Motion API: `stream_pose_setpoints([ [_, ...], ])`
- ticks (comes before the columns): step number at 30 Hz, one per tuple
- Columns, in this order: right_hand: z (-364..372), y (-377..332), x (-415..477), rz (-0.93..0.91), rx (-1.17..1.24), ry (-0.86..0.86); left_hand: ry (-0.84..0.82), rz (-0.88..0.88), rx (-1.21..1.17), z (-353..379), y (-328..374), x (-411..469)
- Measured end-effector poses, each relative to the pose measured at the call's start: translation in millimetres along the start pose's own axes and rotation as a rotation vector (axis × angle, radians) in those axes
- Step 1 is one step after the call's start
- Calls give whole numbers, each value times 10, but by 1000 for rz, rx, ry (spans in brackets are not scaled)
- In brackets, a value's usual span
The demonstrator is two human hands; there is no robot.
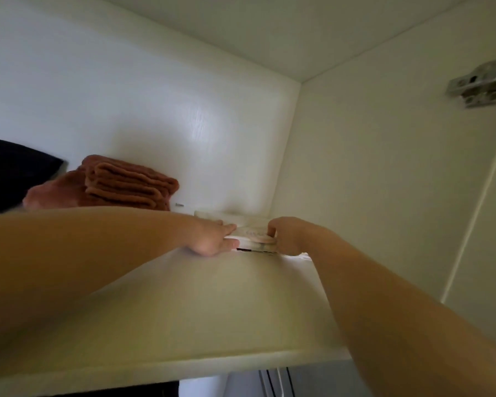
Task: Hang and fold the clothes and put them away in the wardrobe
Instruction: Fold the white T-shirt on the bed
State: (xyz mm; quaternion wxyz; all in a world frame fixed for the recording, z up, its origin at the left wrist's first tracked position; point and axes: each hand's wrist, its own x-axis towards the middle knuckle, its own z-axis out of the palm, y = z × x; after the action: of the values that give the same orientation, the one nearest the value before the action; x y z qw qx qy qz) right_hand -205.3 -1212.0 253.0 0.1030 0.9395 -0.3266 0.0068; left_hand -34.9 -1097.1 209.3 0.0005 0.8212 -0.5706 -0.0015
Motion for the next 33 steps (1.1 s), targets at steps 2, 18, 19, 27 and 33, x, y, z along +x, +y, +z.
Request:
stream_pose_setpoints([
  [2, 81, 26, 180, 20, 27, 9, -4, -18, 25, 3, -43, 148],
  [18, 464, -7, 982, 190, 336, 32, -15, -85, 58, 33, -393, 1023],
  [19, 470, -34, 980, 199, 329, 15, -17, -101, 58, 30, -371, 1002],
  [27, 22, -321, 257, 239, 329, 118, -80, -34, 236, -196, 90, 423],
  [33, -233, -366, -822, 303, 526, 409, 2, 44, 210, -461, 483, -494],
])
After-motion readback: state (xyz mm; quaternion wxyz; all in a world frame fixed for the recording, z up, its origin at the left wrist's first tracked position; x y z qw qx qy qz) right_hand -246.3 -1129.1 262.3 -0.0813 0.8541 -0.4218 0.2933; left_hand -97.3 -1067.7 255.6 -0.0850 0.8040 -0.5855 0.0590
